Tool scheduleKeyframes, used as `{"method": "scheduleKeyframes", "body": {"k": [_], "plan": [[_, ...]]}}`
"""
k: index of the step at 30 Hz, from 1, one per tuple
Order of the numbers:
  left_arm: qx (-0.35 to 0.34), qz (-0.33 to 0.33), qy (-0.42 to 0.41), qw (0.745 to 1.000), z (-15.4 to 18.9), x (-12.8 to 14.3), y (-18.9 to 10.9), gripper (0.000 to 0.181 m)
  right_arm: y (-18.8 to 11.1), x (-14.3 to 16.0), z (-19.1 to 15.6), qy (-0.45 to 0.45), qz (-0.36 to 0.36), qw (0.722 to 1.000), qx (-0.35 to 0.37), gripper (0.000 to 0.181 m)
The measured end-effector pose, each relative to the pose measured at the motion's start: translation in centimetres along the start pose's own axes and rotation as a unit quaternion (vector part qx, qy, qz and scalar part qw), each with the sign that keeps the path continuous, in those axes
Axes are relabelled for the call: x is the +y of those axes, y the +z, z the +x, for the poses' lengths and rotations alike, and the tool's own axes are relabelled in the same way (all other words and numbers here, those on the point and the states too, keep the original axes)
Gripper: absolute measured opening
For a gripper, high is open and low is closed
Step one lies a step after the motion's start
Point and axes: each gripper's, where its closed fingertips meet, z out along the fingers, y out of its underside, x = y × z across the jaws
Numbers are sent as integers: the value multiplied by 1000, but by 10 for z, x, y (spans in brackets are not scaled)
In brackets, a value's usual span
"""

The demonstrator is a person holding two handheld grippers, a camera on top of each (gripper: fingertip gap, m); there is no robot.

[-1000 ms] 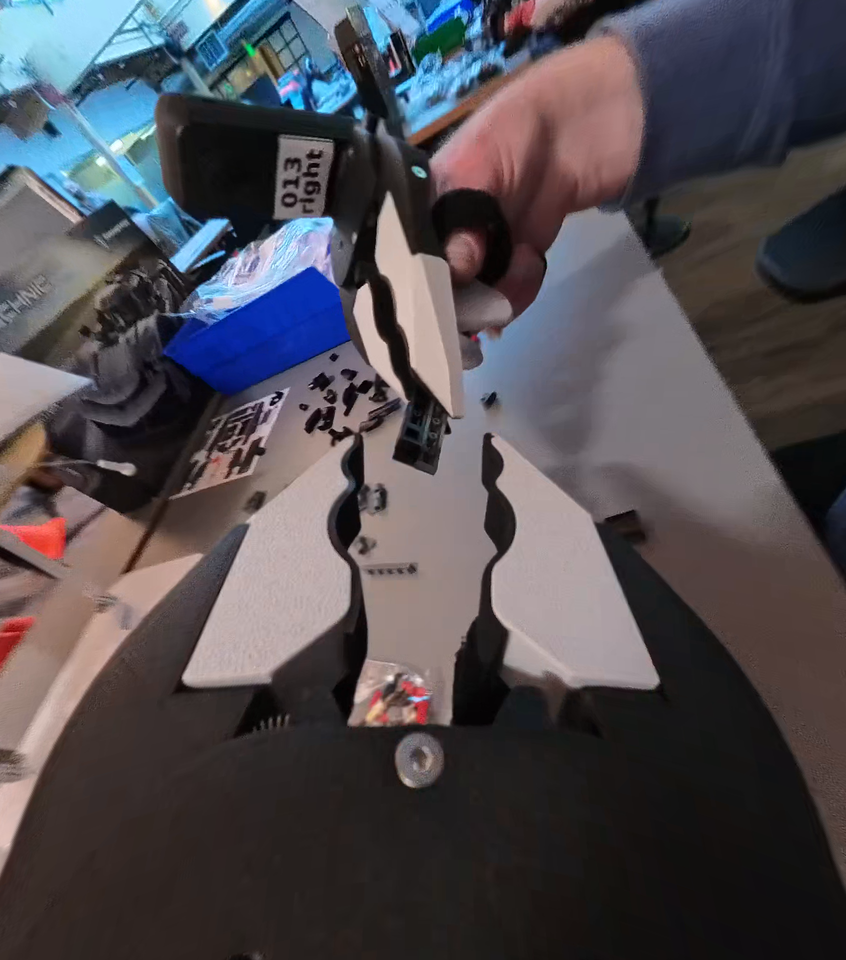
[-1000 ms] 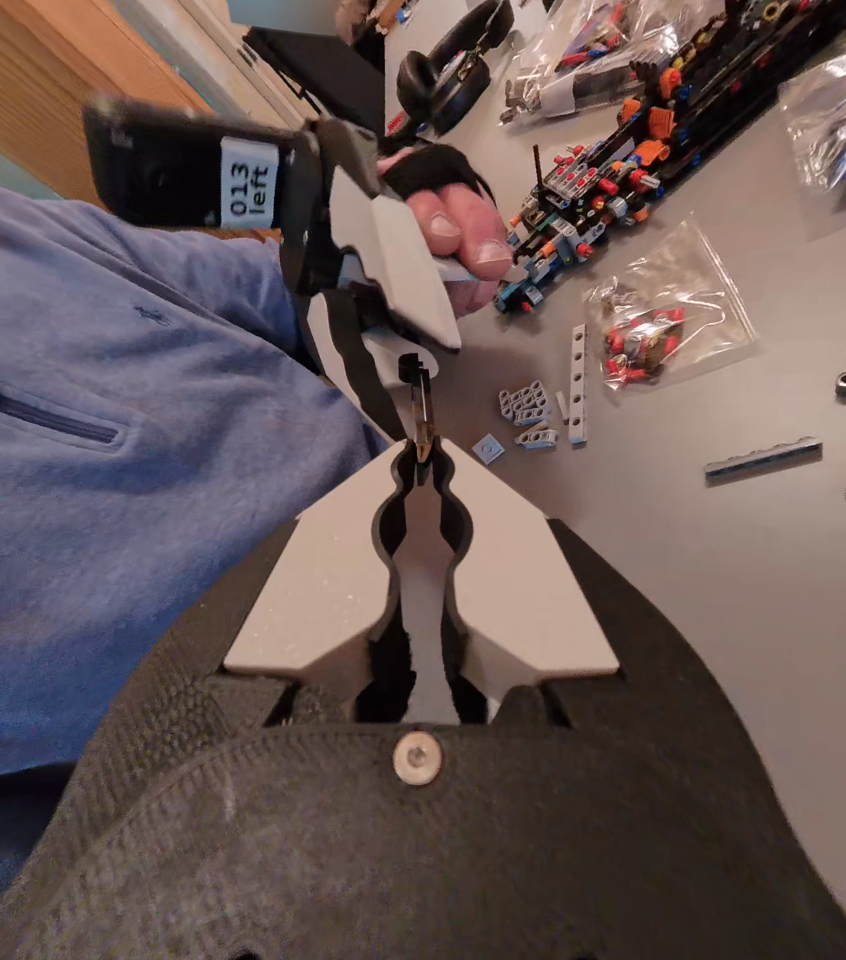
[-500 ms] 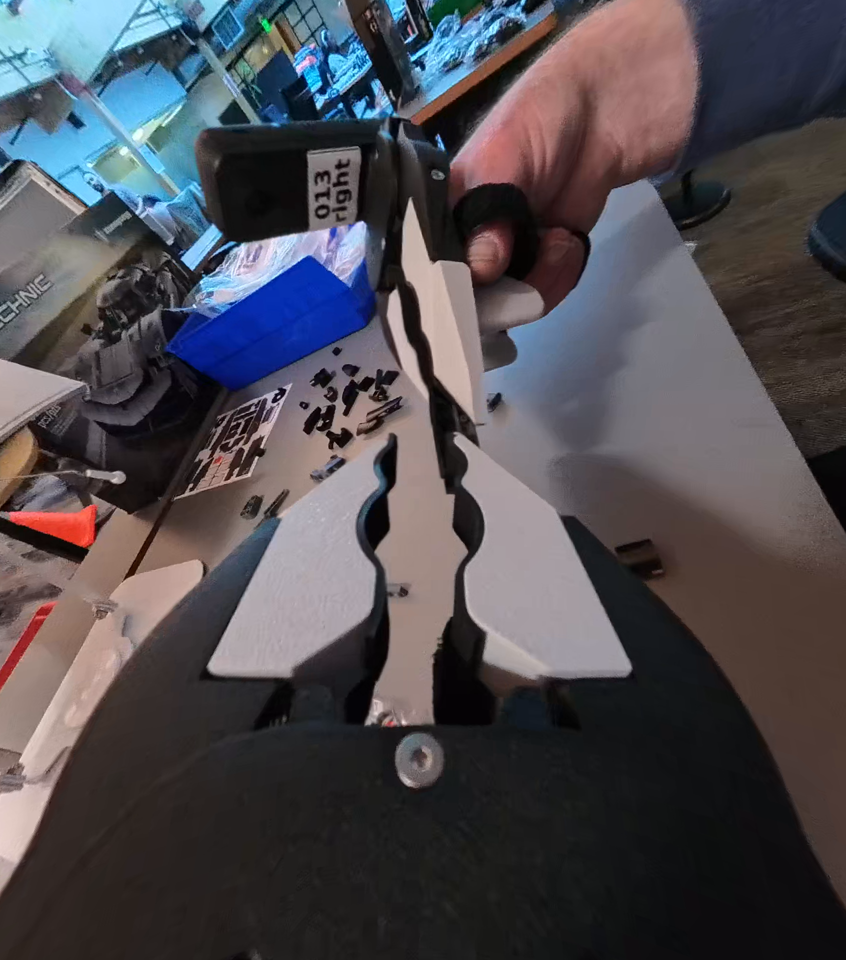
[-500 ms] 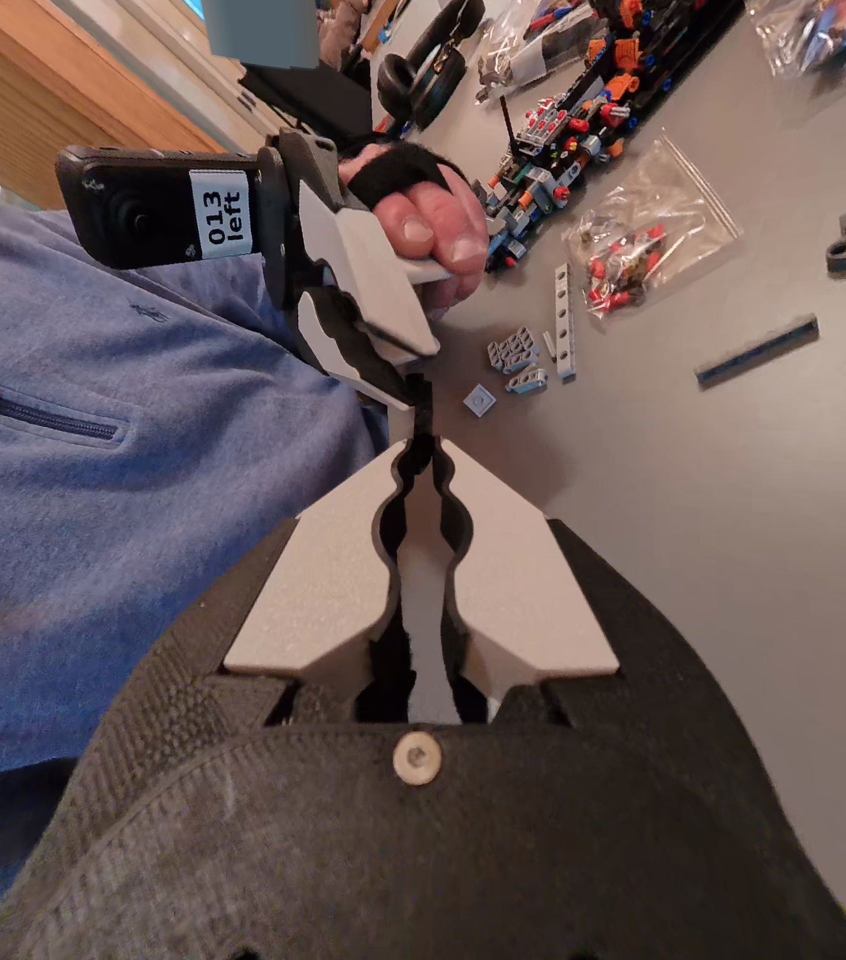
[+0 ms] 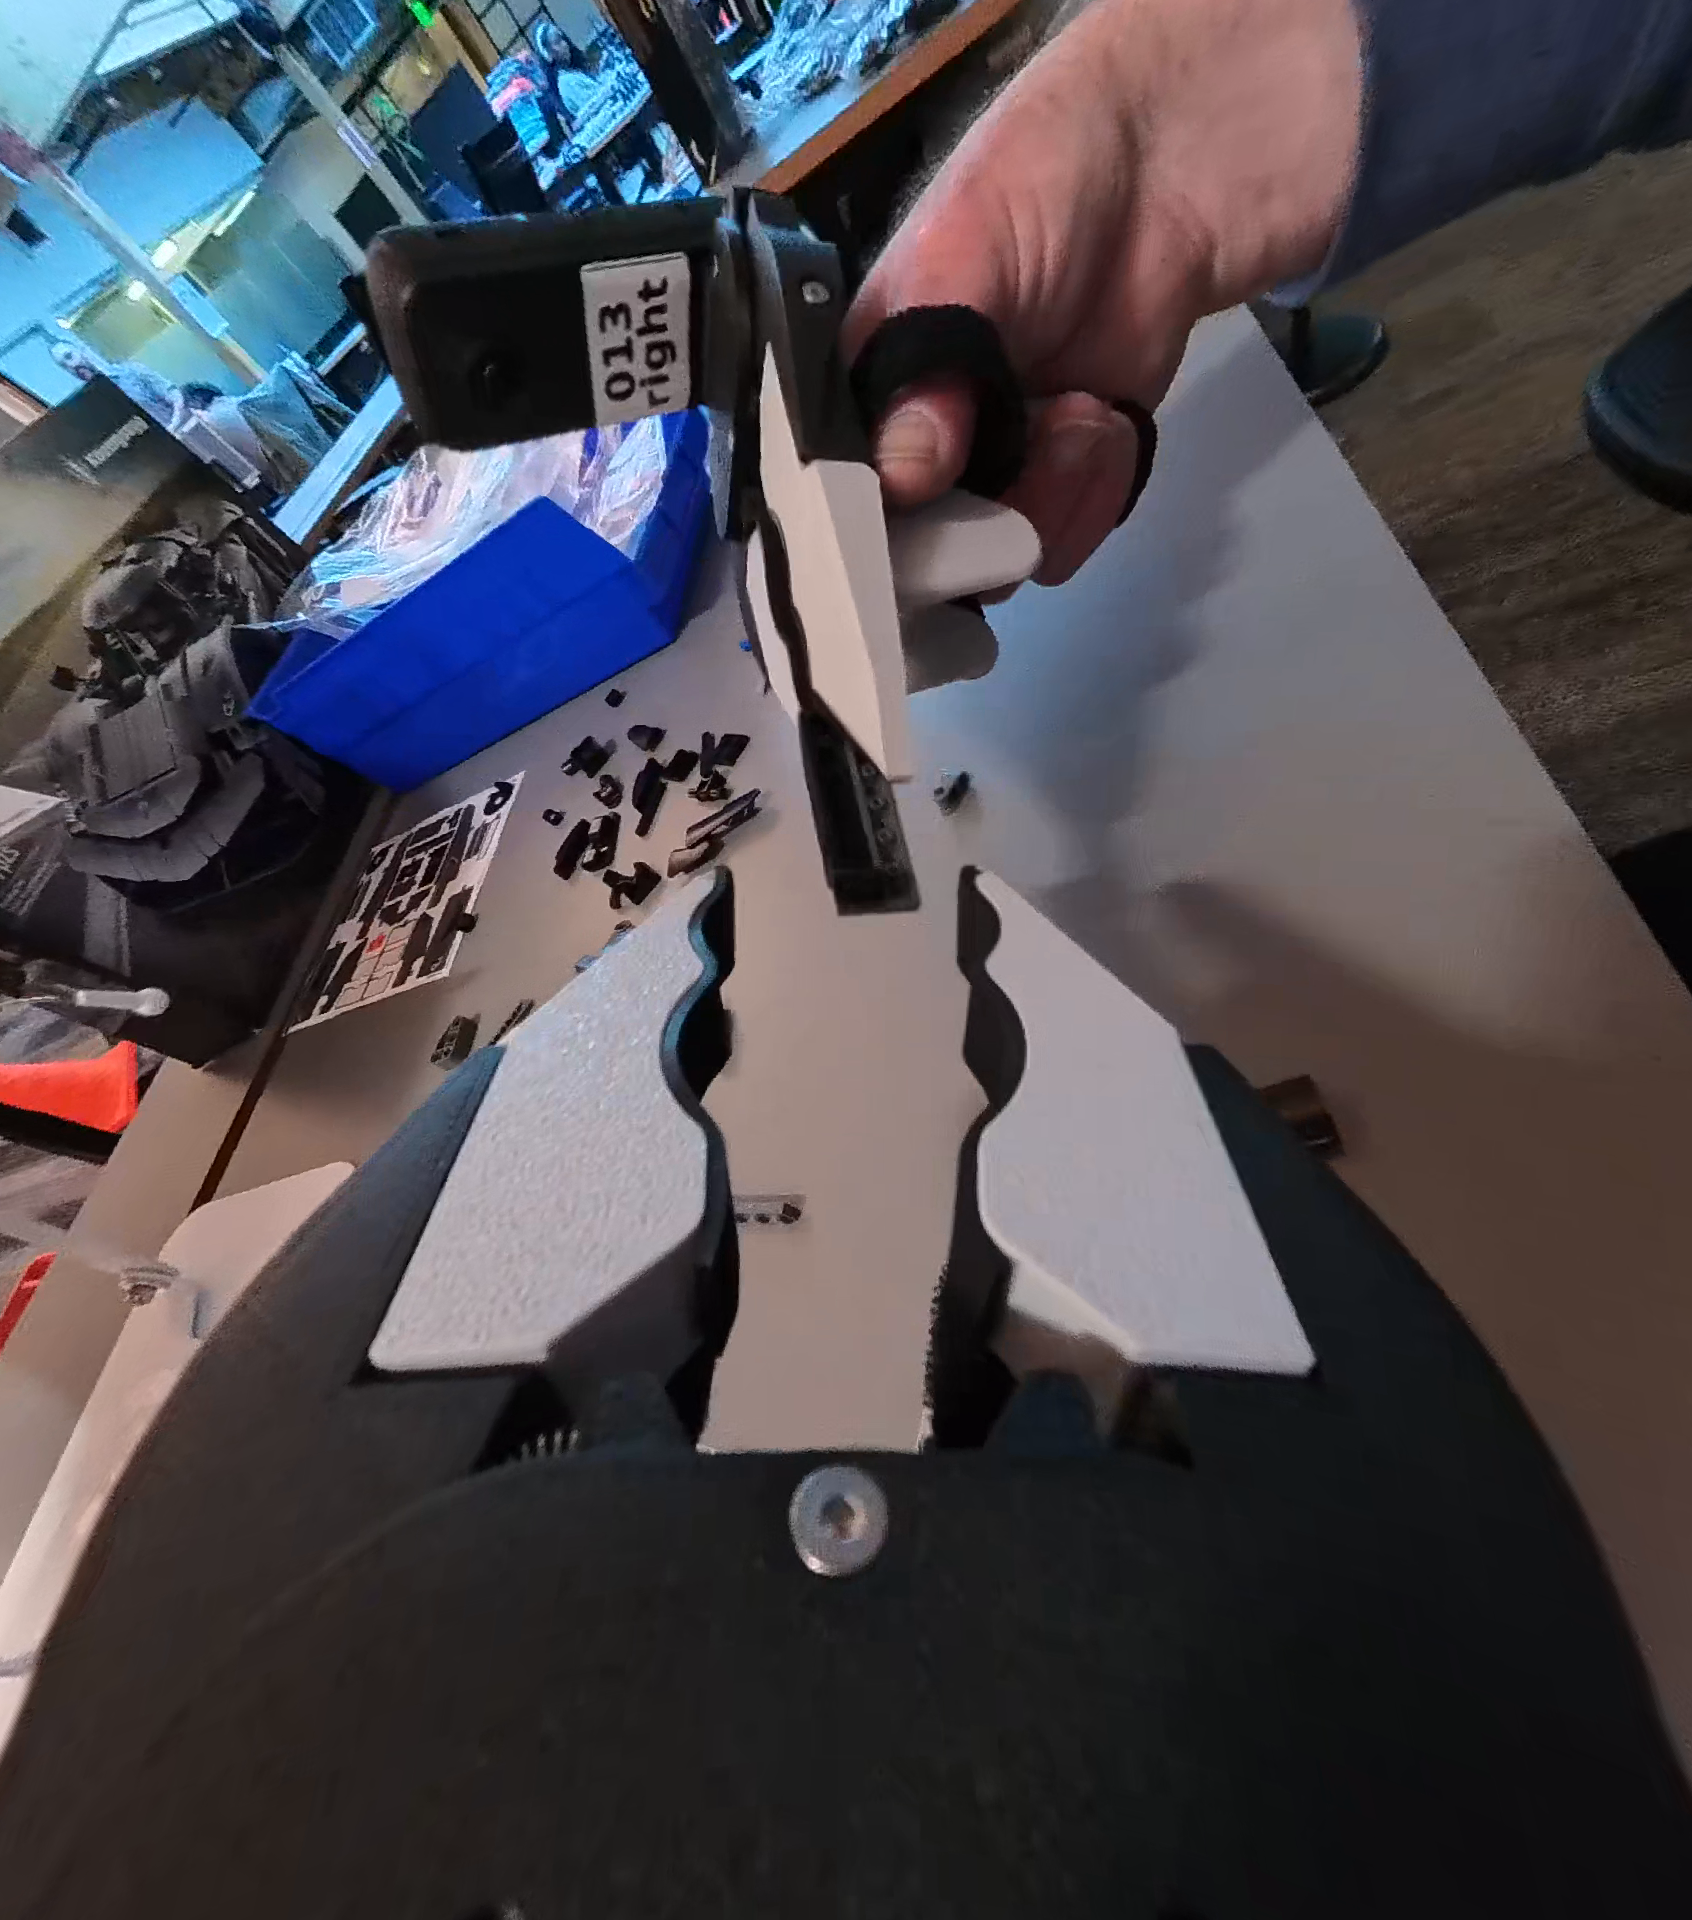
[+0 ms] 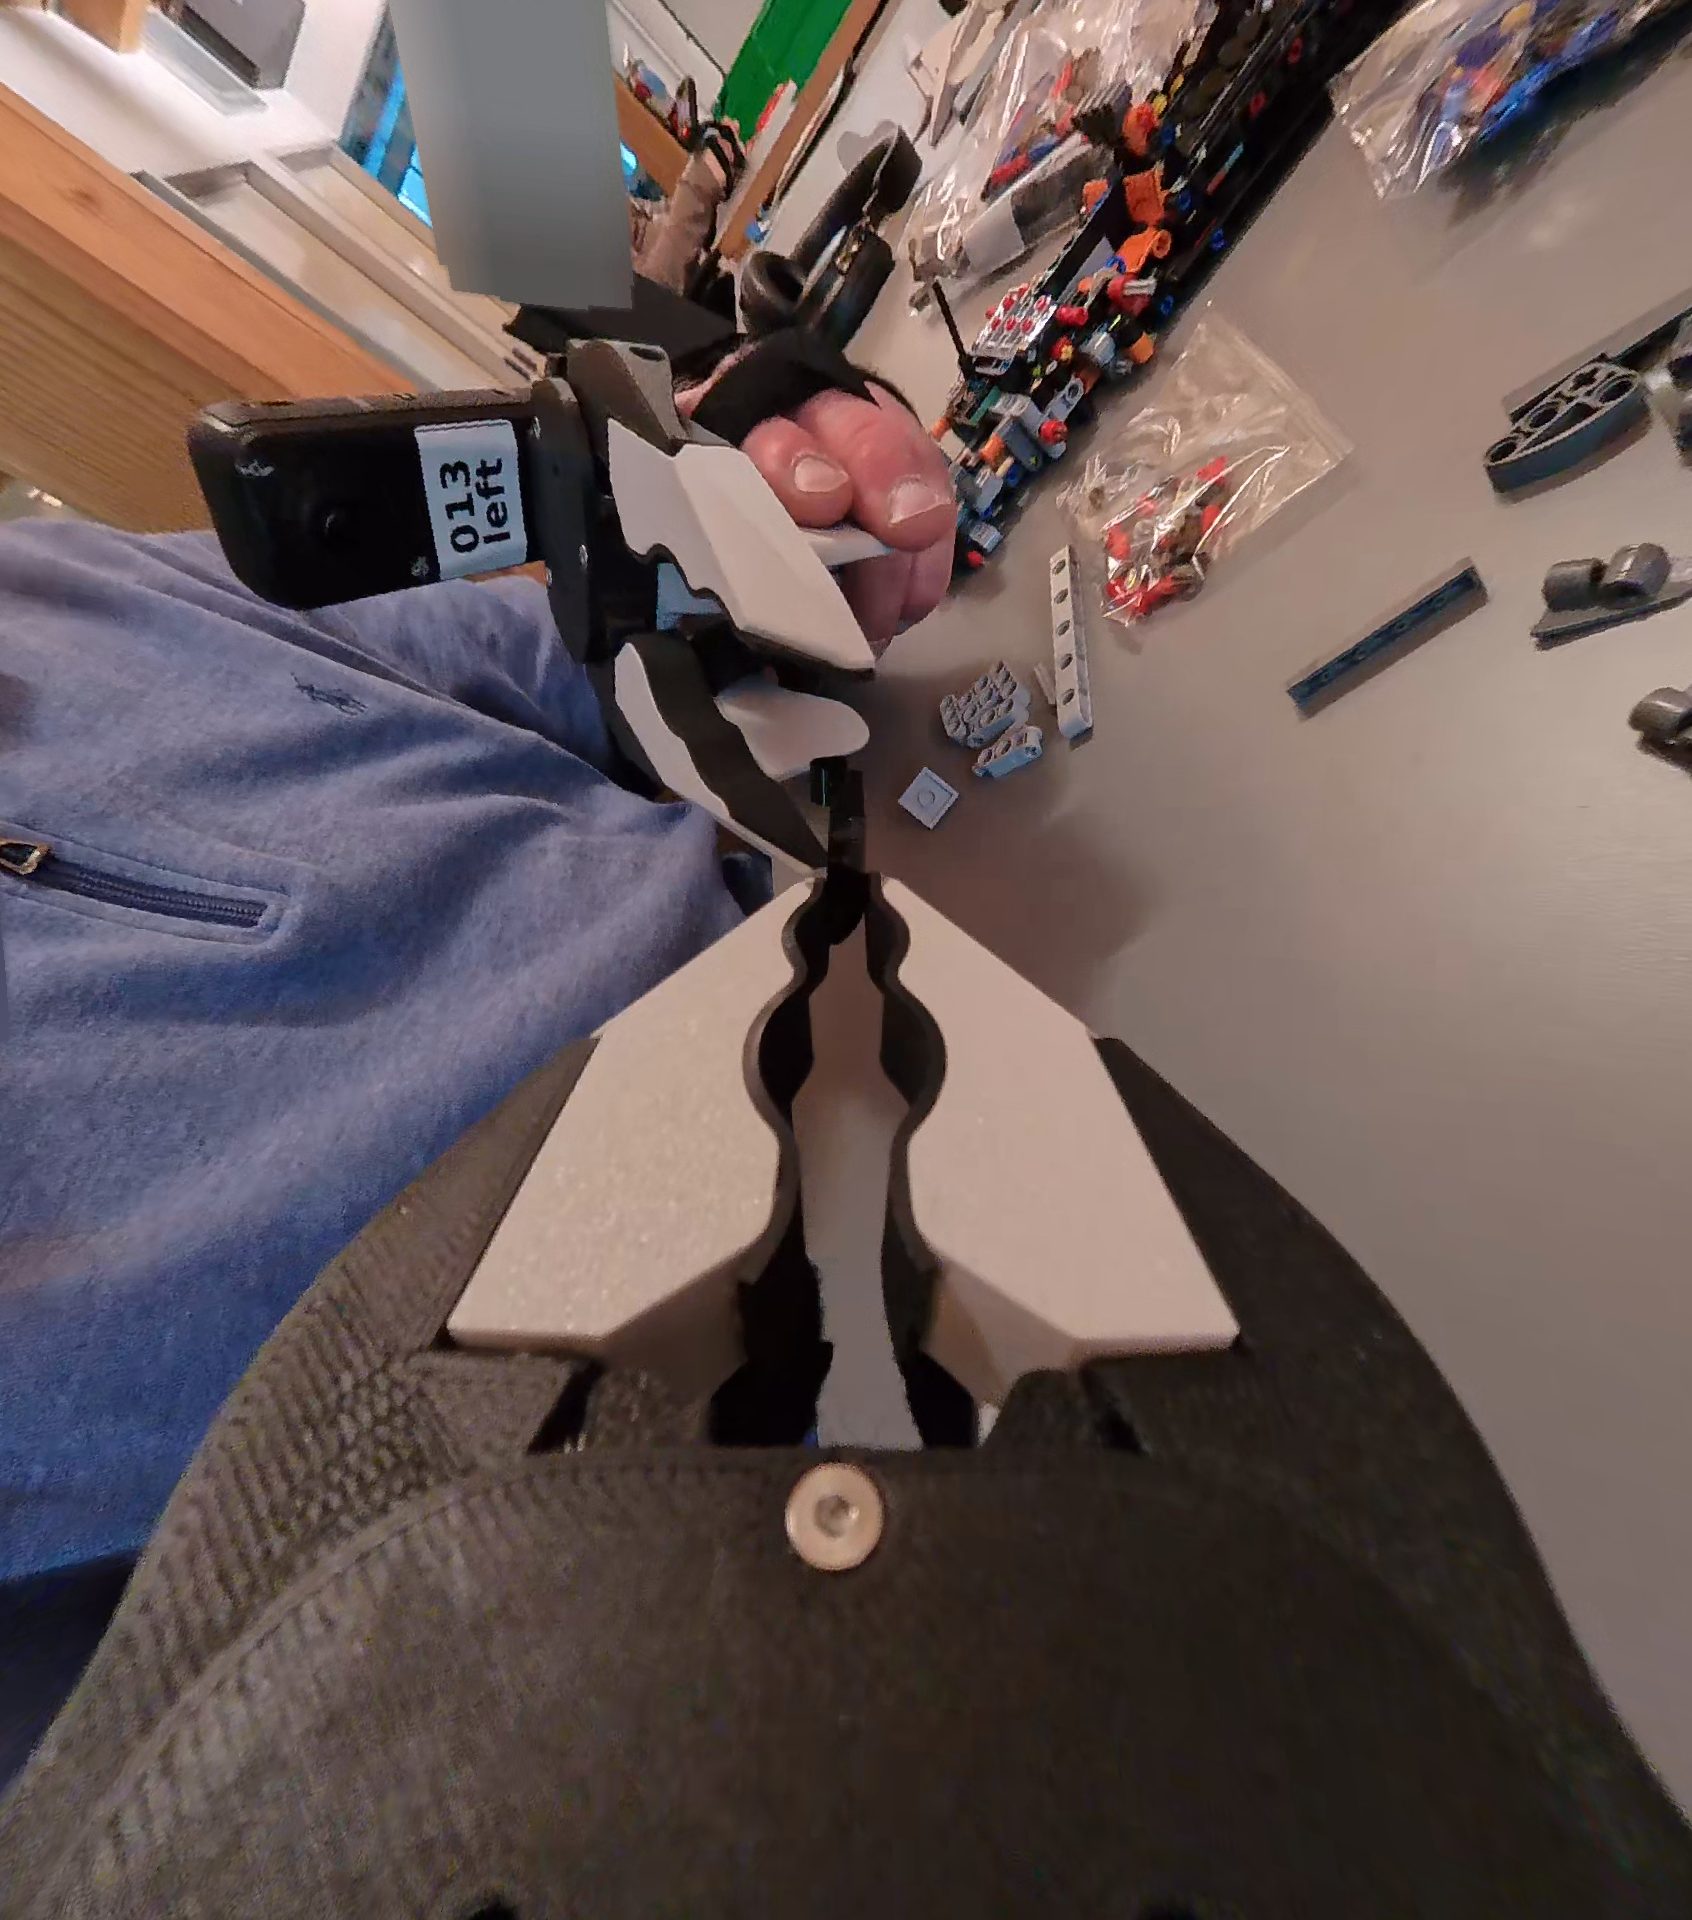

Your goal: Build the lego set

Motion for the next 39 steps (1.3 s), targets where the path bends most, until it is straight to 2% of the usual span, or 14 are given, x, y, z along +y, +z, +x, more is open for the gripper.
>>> {"method": "scheduleKeyframes", "body": {"k": [4, 8, 11, 13, 16, 19, 22, 24, 27, 33, 39], "plan": [[-12, -7, 14, 1000, 0, 0, 4, 34, -2, -2, 0, 6, 11, 1000, -5, 4], [-16, -14, 33, 999, 4, 0, 9, 17, 1, -1, -2, 10, 13, 1000, -14, 4], [-15, -20, 15, 1000, 3, 3, 10, 15, 1, -1, 0, 8, 23, 1000, -3, 5], [-13, -35, 1, 999, 3, 8, 12, 15, -3, -4, 5, 7, 35, 999, 19, 29], [6, -83, -40, 996, 7, 24, 18, 15, -28, -8, 16, -22, 51, 994, 99, 32], [29, -139, -79, 987, 14, 43, 28, 15, -68, -6, 39, -78, 43, 969, 232, 25], [51, -189, -110, 975, 23, 60, 37, 15, -108, 1, 63, -123, 10, 928, 351, 20], [63, -207, -124, 968, 28, 67, 40, 15, -126, 5, 74, -141, -13, 906, 399, 20], [73, -214, -135, 965, 34, 70, 42, 15, -144, 10, 88, -145, -37, 888, 435, 20], [84, -193, -151, 966, 39, 65, 39, 32, -166, 7, 101, -152, -43, 873, 460, 21], [73, -165, -142, 973, 28, 56, 36, 33, -193, -7, 118, -175, -72, 833, 520, 22]]}}
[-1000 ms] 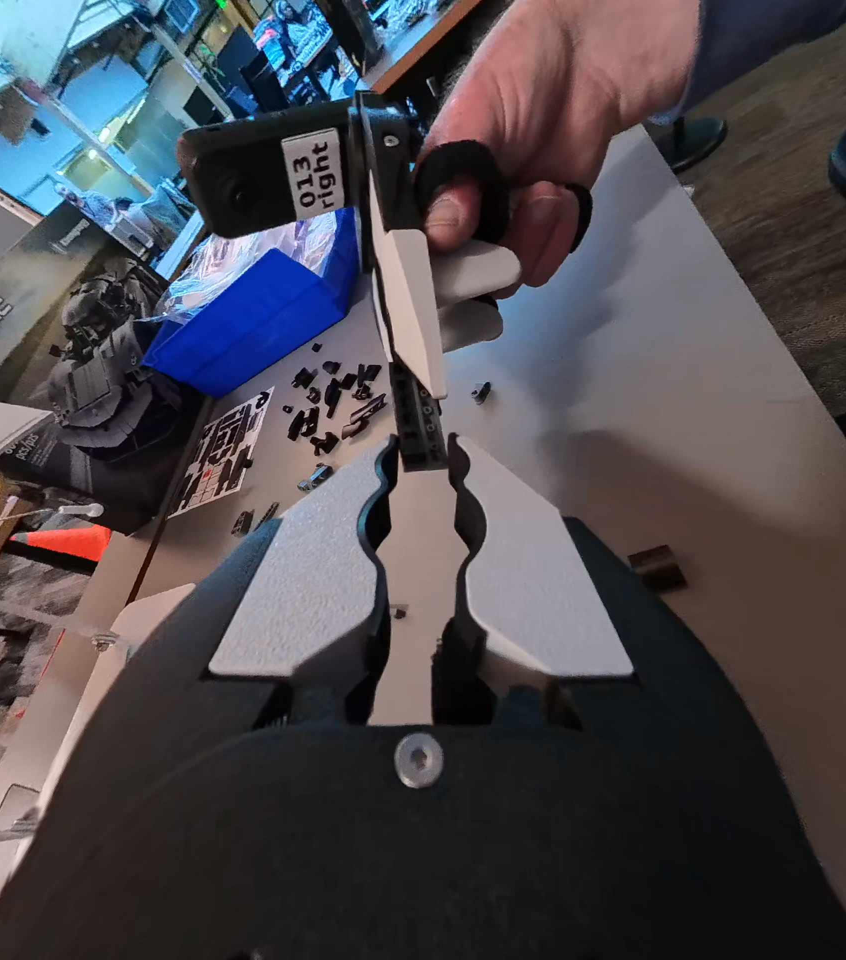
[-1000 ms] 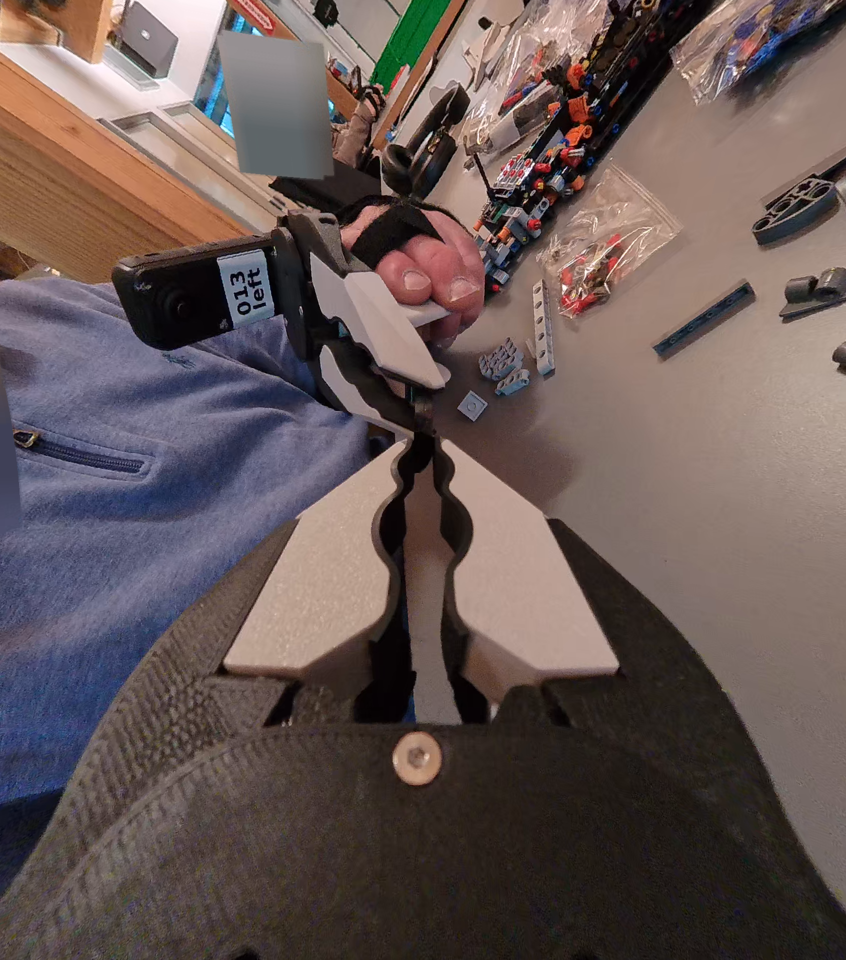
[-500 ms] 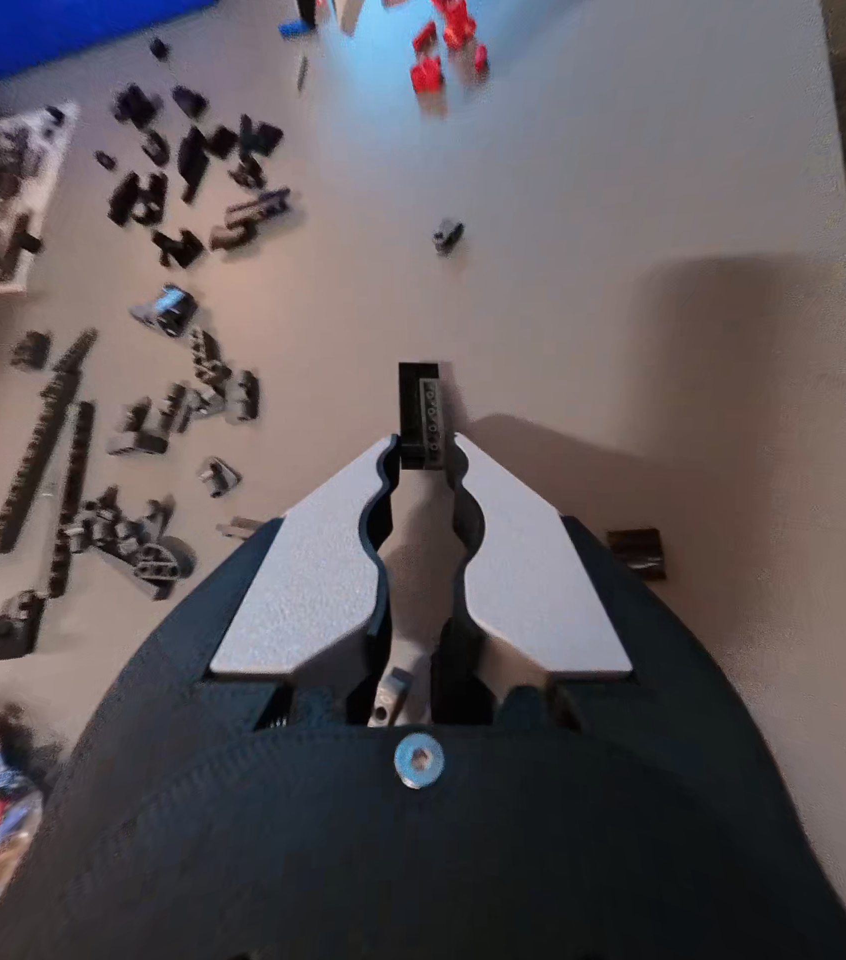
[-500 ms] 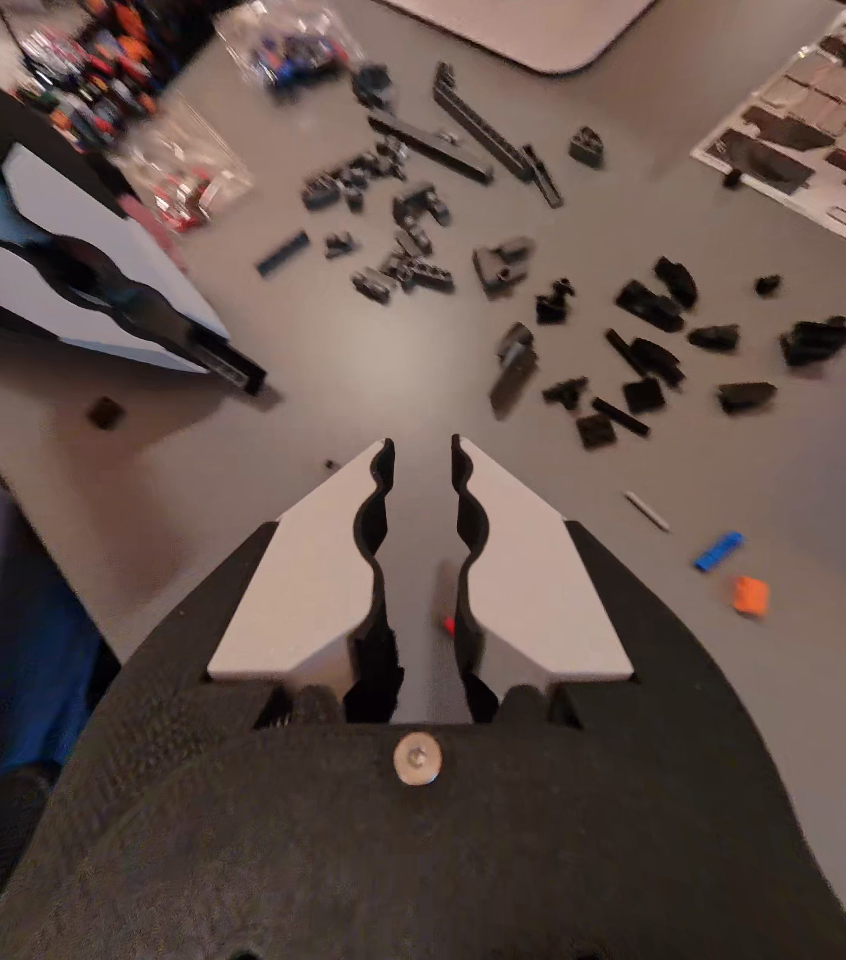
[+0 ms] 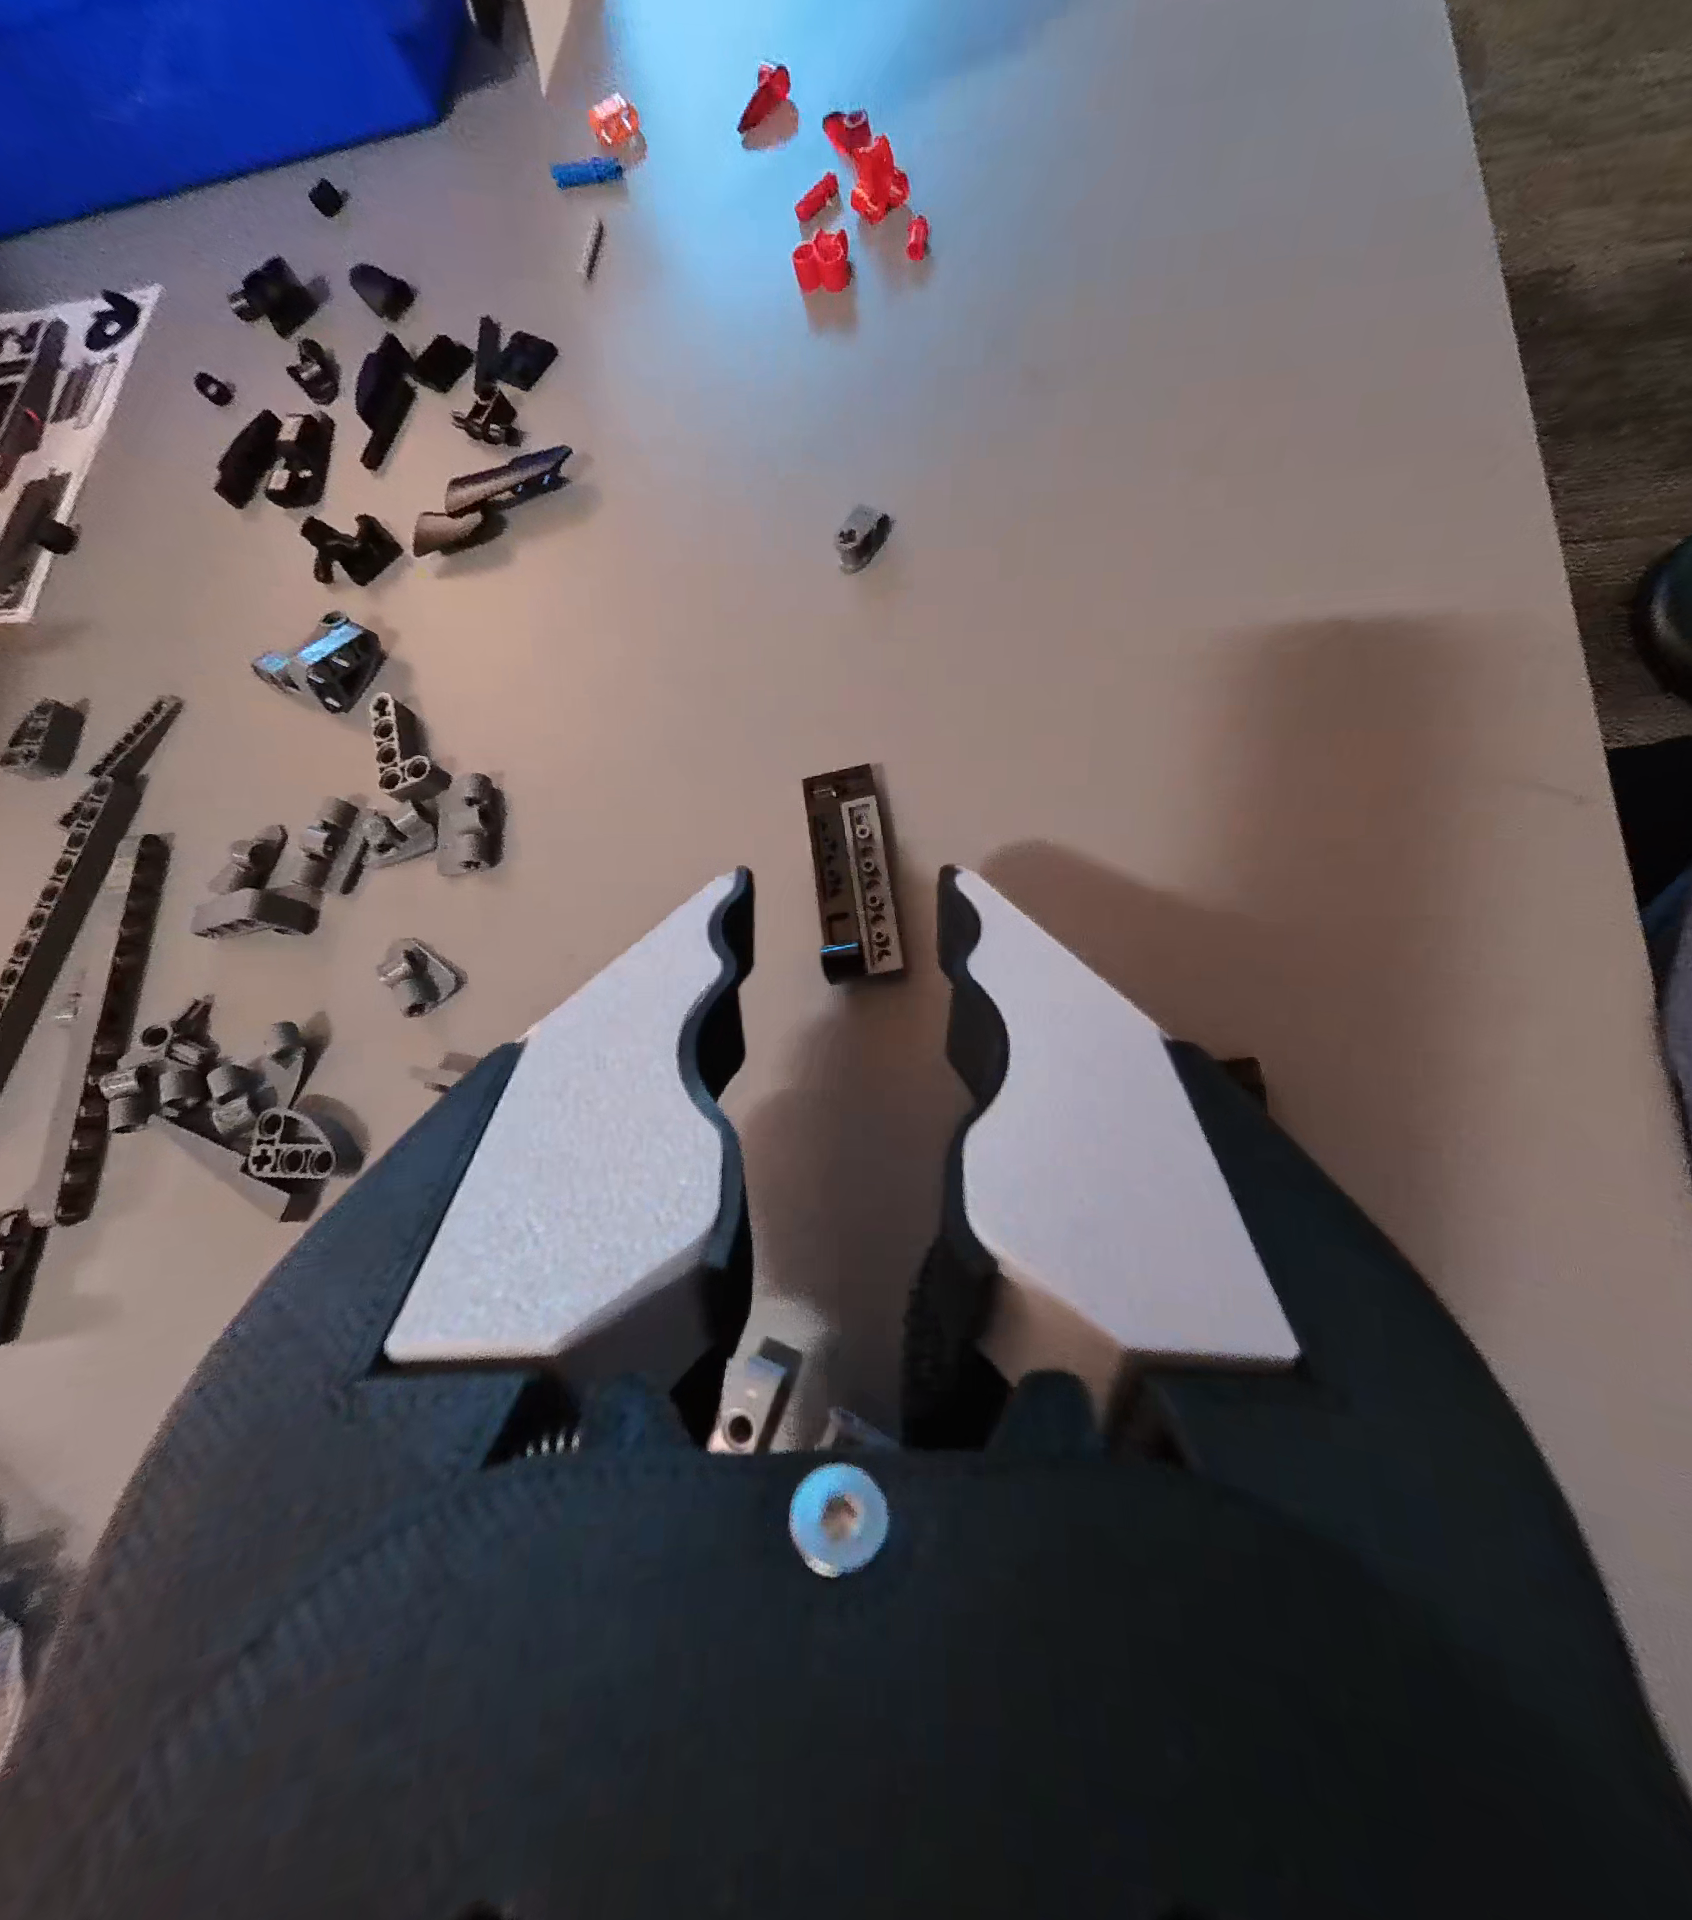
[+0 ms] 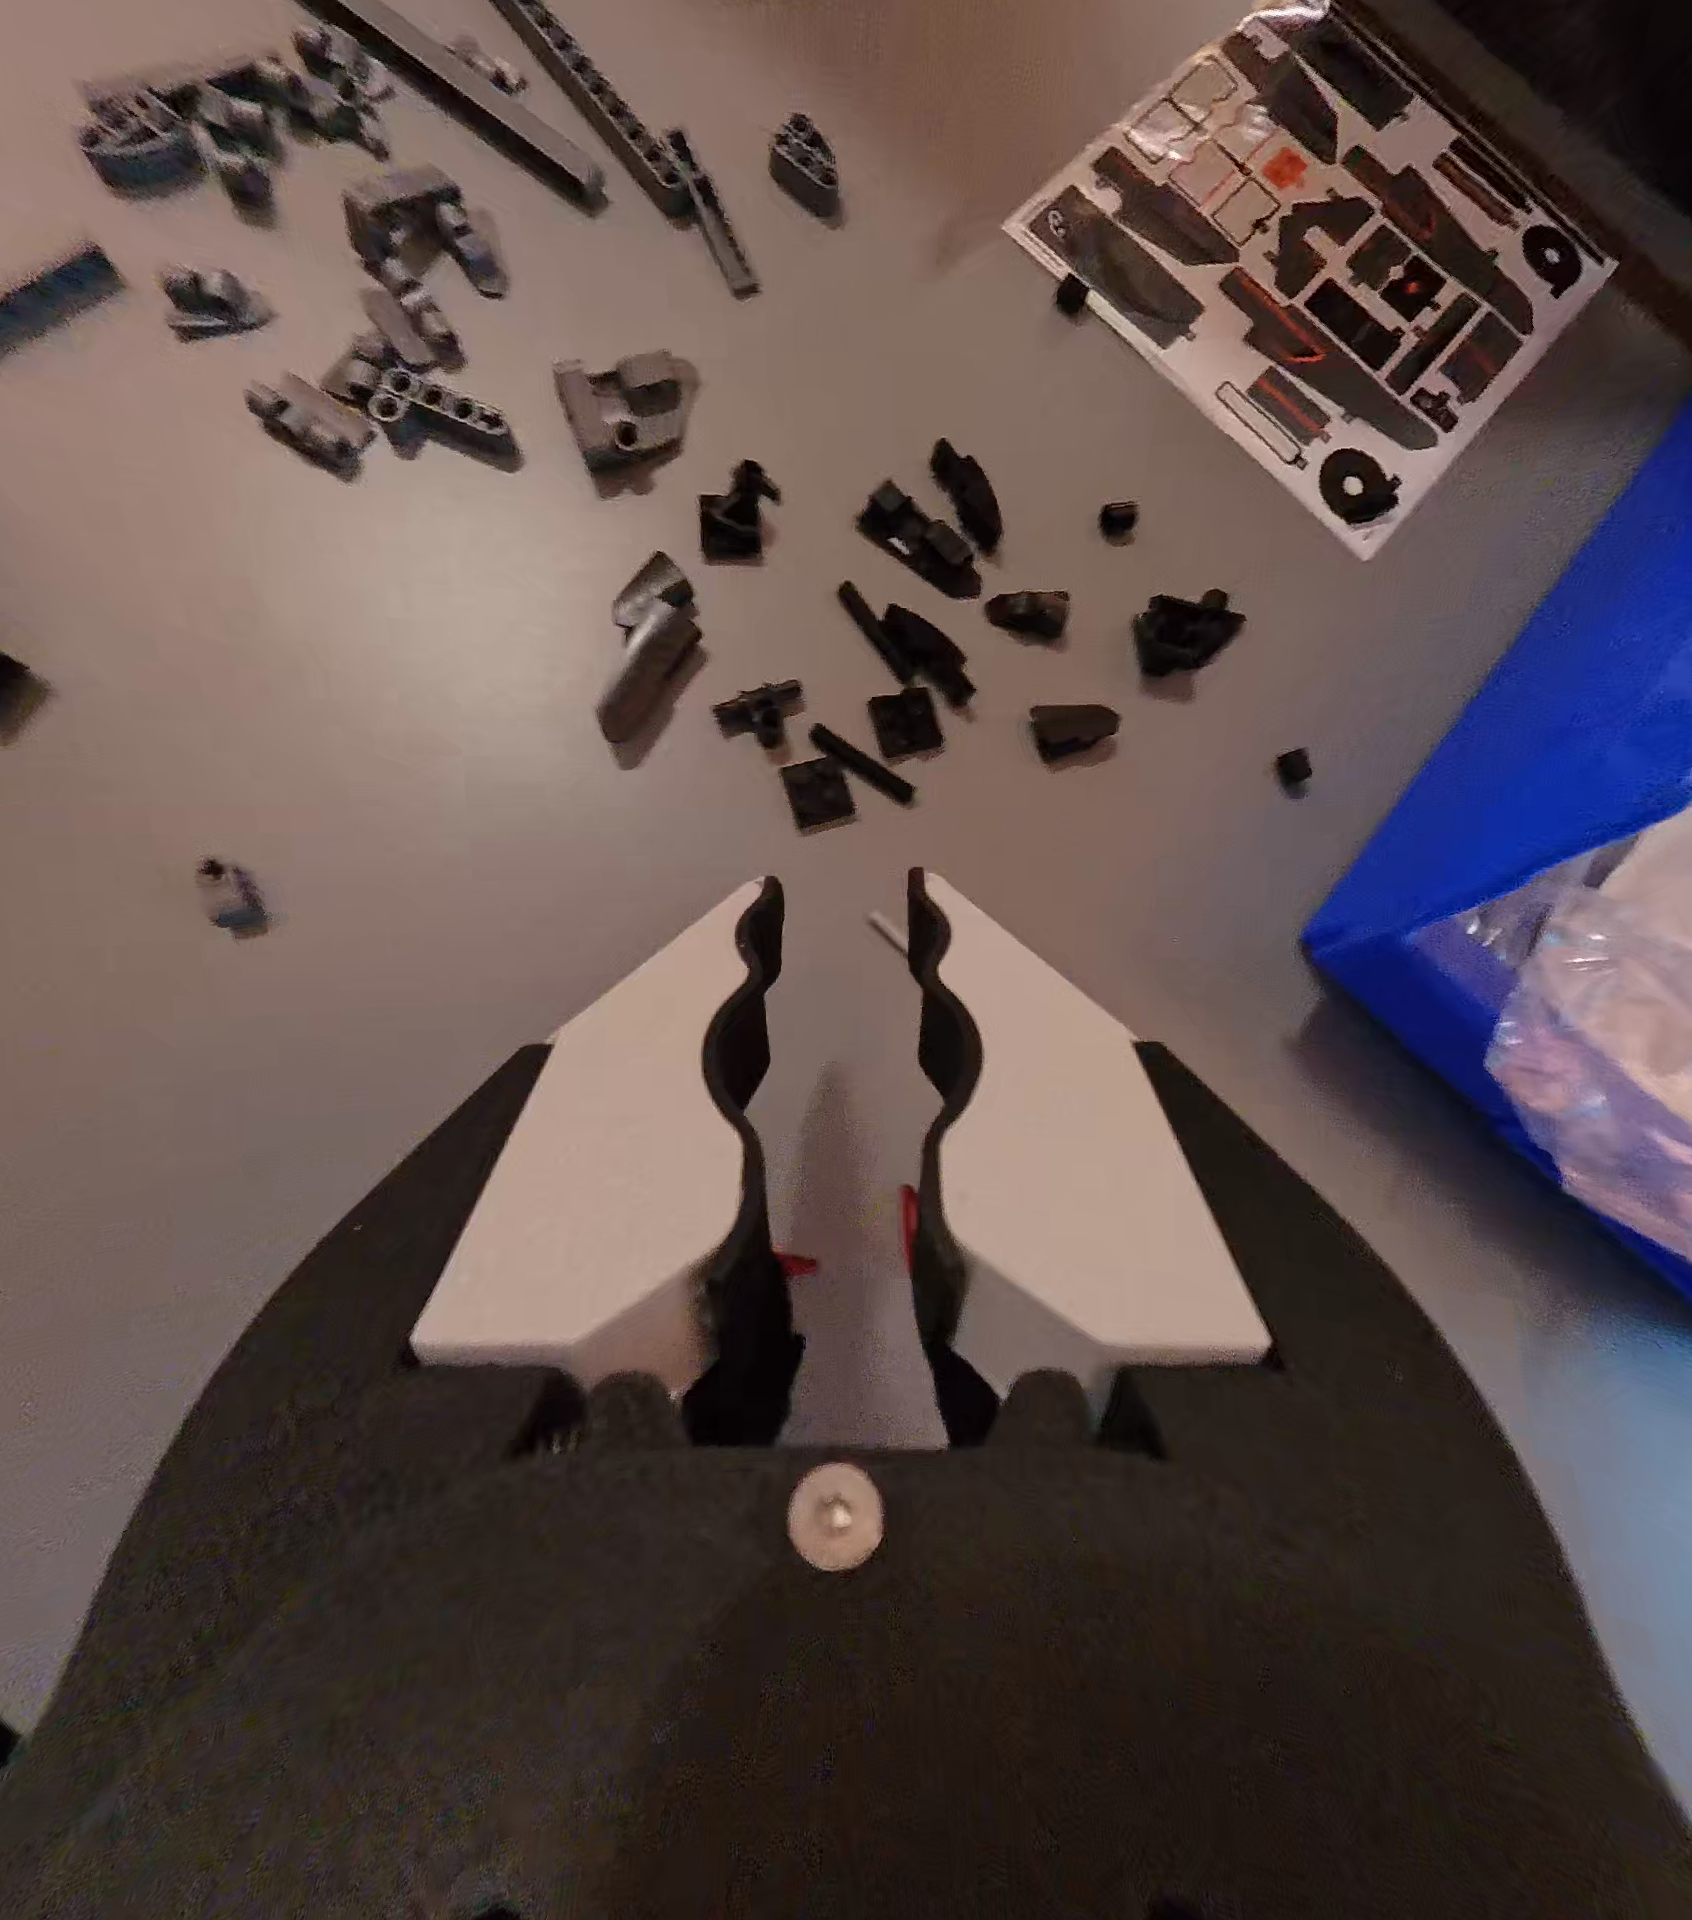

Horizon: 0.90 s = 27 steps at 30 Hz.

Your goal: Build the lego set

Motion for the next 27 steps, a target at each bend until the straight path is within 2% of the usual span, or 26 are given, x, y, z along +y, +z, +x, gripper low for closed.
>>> {"method": "scheduleKeyframes", "body": {"k": [2, 7, 16, 19, 22, 27], "plan": [[-2, 2, 1, 1000, -1, 0, 0, 33, 2, -3, 10, 0, -9, 1000, 12, 26], [-14, 4, -3, 1000, -9, 4, 0, 32, 7, -14, 14, 10, 9, 1000, 7, 24], [-26, 16, -3, 1000, -13, 1, -3, 30, 40, -8, 17, -22, -37, 999, 14, 17], [-28, 13, 2, 1000, -13, 2, -2, 29, 51, -5, 18, -18, -49, 999, -4, 16], [-35, 20, 4, 999, -15, 1, -3, 26, 53, -8, 14, -21, -43, 999, -23, 1], [-44, 36, -9, 998, -22, -3, -6, 33, 36, -15, 1, -15, -20, 999, -28, 23]]}}
